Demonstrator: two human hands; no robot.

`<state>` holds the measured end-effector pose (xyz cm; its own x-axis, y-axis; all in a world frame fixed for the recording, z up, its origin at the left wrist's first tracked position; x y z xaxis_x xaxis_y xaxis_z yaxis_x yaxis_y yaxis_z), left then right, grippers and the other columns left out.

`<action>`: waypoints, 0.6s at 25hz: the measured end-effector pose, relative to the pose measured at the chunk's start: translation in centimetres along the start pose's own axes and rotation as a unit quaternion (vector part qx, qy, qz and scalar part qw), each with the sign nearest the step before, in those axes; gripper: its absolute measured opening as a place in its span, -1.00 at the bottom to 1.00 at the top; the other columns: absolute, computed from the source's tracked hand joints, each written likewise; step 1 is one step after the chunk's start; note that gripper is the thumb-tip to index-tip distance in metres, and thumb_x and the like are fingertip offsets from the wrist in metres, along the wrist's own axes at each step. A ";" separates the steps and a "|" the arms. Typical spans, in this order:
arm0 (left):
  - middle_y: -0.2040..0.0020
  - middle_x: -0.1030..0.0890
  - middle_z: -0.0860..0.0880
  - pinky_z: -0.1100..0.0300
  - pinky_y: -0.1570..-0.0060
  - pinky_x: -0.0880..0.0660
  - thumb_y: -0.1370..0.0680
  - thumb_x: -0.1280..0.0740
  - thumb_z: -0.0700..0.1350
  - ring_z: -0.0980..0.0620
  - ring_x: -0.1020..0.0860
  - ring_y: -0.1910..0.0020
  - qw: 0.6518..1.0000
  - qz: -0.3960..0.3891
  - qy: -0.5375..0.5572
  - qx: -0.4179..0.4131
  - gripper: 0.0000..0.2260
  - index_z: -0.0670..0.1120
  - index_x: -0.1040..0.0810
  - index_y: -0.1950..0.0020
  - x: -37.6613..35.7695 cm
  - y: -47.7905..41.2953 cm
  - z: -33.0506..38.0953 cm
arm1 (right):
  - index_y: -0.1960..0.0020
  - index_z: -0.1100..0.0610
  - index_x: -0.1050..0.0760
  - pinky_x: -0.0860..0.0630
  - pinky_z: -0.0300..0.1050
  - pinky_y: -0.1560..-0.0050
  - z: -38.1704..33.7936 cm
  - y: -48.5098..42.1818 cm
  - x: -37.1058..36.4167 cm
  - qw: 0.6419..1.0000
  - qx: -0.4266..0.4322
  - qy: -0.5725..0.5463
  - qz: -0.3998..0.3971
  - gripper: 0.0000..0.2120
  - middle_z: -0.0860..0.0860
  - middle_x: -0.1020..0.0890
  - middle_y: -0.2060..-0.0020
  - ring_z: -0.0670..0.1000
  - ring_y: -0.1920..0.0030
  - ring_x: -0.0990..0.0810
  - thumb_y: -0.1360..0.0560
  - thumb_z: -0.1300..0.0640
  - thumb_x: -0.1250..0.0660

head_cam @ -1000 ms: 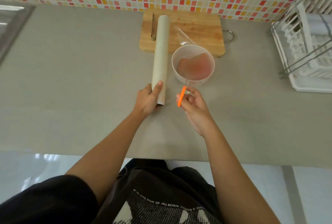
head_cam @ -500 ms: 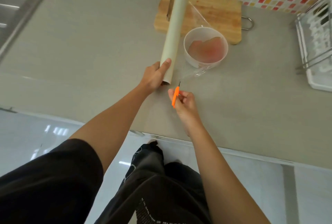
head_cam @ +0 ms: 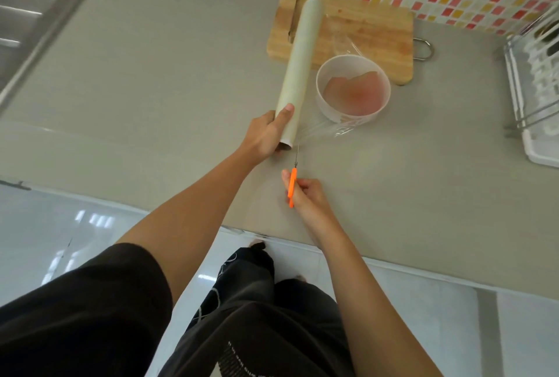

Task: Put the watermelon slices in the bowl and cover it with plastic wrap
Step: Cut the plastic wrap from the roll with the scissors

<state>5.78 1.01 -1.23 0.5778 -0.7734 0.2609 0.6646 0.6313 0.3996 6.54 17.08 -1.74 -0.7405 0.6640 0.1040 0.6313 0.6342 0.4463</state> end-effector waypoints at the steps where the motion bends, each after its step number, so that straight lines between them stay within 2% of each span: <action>1: 0.21 -0.51 -0.06 0.36 0.53 -0.41 -0.56 -0.20 0.21 0.20 -0.54 0.54 1.000 0.002 0.005 -0.002 -0.59 -0.14 -0.51 0.10 0.0 0.0 0.0 | 0.47 0.03 -0.21 -0.19 -0.35 0.43 0.1 -0.2 -0.1 1.000 -0.008 -0.003 0.000 -0.47 0.09 -0.20 0.41 -0.01 0.37 -0.20 -0.31 -0.39 -0.24; 6: 0.21 -0.54 -0.05 0.33 0.54 -0.43 -0.54 -0.18 0.25 0.14 -0.56 0.49 1.000 -0.002 0.000 0.002 -0.56 -0.13 -0.53 0.07 0.6 -0.3 0.4 | 0.46 -0.01 -0.20 -0.25 -0.16 0.22 -0.1 -1.3 -0.8 0.999 -0.020 -0.039 -0.009 -0.52 0.10 -0.27 0.38 0.02 0.32 -0.25 -0.31 -0.37 -0.23; 8: 0.23 -0.54 -0.04 0.34 0.55 -0.41 -0.54 -0.18 0.25 0.17 -0.55 0.53 1.000 -0.004 -0.001 0.002 -0.58 -0.11 -0.52 0.11 0.6 -0.3 0.4 | 0.44 0.01 -0.21 -0.28 -0.20 0.23 -0.6 -1.9 -1.2 0.998 -0.026 -0.058 -0.014 -0.53 0.03 -0.32 0.45 -0.03 0.36 -0.29 -0.34 -0.34 -0.23; 11: 0.21 -0.54 -0.05 0.31 0.52 -0.42 -0.53 -0.16 0.27 0.11 -0.56 0.48 1.000 -0.006 -0.014 0.002 -0.56 -0.11 -0.52 0.11 0.7 -0.6 0.4 | 0.41 0.03 -0.24 -0.31 -0.32 0.28 -0.4 -2.5 -1.6 0.996 -0.028 -0.080 -0.015 -0.54 -0.09 -0.34 0.48 -0.11 0.41 -0.32 -0.37 -0.32 -0.22; 13: 0.18 -0.53 -0.05 0.22 0.43 -0.45 -0.53 -0.14 0.28 0.07 -0.60 0.41 1.000 -0.012 -0.021 0.003 -0.51 -0.13 -0.54 0.01 0.7 -0.7 0.3 | 0.31 0.04 -0.34 -0.38 -0.33 0.21 0.7 -2.3 -1.6 0.993 -0.024 -0.112 -0.004 -0.65 -0.11 -0.42 0.42 -0.15 0.37 -0.42 -0.44 -0.21 -0.26; 15: 0.19 -0.52 0.00 0.18 0.37 -0.43 -0.52 -0.11 0.30 0.09 -0.62 0.40 0.999 -0.015 -0.036 -0.001 -0.48 -0.12 -0.55 -0.05 0.7 -0.7 0.3 | 0.10 0.05 -0.40 -0.44 -0.30 0.16 1.7 -2.1 -1.6 0.989 -0.028 -0.142 0.011 -0.80 -0.10 -0.51 0.32 -0.21 0.32 -0.51 -0.48 -0.08 -0.29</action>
<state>5.58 0.04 -1.08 0.5221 -0.7937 0.3123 0.6819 0.6083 0.4061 6.78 15.39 -4.33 -0.6266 0.7673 -0.1367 0.6275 0.6007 0.4954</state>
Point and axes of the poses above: each hand's wrist, its own y-axis away from the middle knuckle, its own x-axis out of the back of the hand, z = x × y, the point moved 1 cm from there along -y, towards the middle knuckle
